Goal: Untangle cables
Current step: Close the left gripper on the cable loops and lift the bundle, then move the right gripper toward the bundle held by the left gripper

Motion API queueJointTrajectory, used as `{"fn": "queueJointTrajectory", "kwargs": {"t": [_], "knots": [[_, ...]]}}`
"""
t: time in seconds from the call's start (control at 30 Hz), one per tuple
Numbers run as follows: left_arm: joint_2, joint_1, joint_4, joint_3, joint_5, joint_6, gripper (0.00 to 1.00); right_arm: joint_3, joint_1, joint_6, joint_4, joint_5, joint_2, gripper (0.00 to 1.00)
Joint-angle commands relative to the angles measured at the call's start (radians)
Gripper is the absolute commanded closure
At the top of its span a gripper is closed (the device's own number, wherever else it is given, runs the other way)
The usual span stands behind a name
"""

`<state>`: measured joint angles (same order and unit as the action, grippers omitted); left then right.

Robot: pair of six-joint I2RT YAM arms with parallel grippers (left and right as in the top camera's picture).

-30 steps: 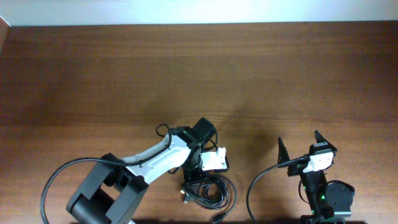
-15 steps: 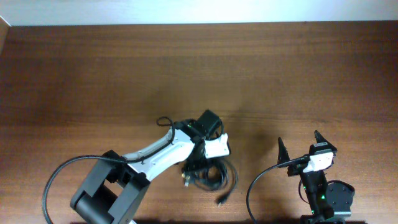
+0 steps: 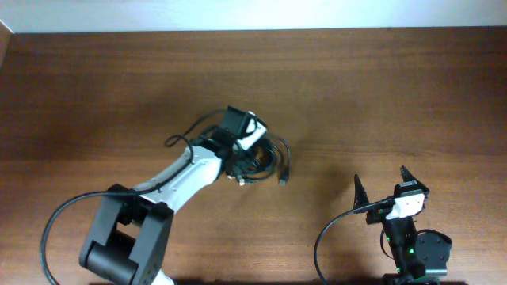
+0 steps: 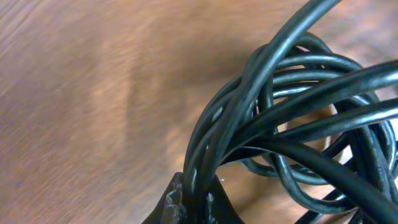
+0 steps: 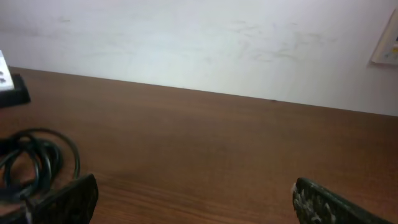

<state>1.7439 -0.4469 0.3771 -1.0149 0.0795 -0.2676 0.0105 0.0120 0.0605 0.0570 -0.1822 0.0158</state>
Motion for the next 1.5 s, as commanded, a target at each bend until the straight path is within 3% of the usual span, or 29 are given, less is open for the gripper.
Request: {"fn": "queueJointTrajectory", "kwargs": {"t": [0.0, 0.23, 1.03, 1.1, 1.27, 1.33, 1.47], "knots": [[0.006, 0.054, -0.006, -0.017, 0.003, 0.075, 1.0, -0.005, -0.005, 0.003, 0.007, -0.005, -0.01, 0.01], [0.006, 0.116, -0.025, -0.016, -0.013, 0.277, 1.0, -0.005, -0.005, 0.003, 0.007, -0.005, -0.01, 0.01], [0.006, 0.115, 0.018, -0.016, -0.211, 0.283, 1.0, -0.005, -0.005, 0.003, 0.006, -0.007, -0.01, 0.01], [0.006, 0.115, 0.018, -0.016, -0.223, 0.283, 1.0, -0.005, -0.005, 0.002, 0.002, -0.074, -0.01, 0.01], [0.006, 0.113, 0.014, -0.016, -0.275, 0.282, 1.0, -0.005, -0.005, -0.106, -0.024, -0.381, -0.01, 0.01], [0.006, 0.113, 0.005, -0.016, -0.323, 0.281, 1.0, -0.005, -0.005, -0.118, -0.029, -0.424, -0.01, 0.01], [0.006, 0.113, -0.001, -0.016, -0.355, 0.275, 1.0, -0.001, -0.005, -0.326, -0.038, -0.416, -0.01, 0.01]]}}
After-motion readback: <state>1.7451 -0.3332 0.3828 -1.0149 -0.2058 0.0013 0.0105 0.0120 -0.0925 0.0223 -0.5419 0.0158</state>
